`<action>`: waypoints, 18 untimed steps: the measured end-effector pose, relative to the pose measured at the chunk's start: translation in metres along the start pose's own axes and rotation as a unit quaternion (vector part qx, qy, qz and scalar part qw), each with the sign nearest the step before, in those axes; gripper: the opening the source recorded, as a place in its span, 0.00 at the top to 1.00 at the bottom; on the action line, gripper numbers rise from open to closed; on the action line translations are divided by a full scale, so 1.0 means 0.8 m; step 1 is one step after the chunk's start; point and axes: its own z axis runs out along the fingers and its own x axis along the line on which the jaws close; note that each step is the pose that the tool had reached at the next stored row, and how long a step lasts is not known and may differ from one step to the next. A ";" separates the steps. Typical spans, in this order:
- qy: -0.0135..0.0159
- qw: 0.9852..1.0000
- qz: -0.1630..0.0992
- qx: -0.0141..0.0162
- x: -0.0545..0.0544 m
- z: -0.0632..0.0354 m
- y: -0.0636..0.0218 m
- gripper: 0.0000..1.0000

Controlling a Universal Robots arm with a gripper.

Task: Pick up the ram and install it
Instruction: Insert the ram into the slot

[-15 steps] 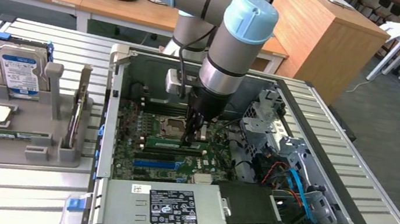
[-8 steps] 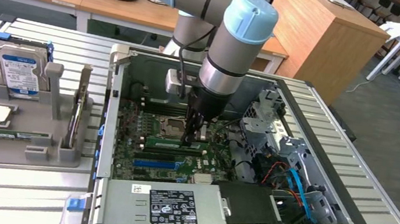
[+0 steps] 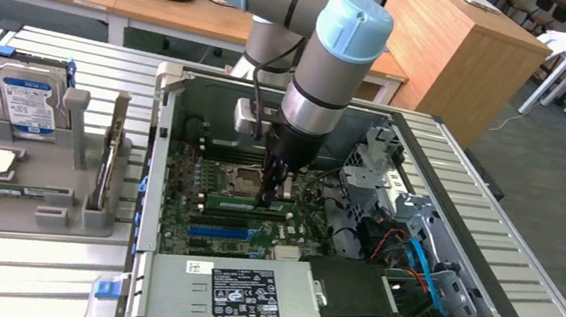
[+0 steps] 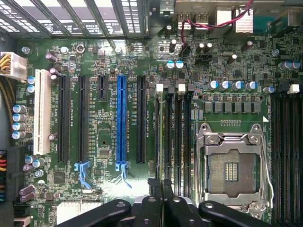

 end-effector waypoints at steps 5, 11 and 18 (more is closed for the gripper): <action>0.000 1.000 0.000 0.000 -0.001 0.000 0.000 0.88; 0.000 1.000 0.000 0.000 -0.001 0.000 0.000 0.88; 0.000 1.000 0.000 0.000 -0.001 0.002 0.000 0.88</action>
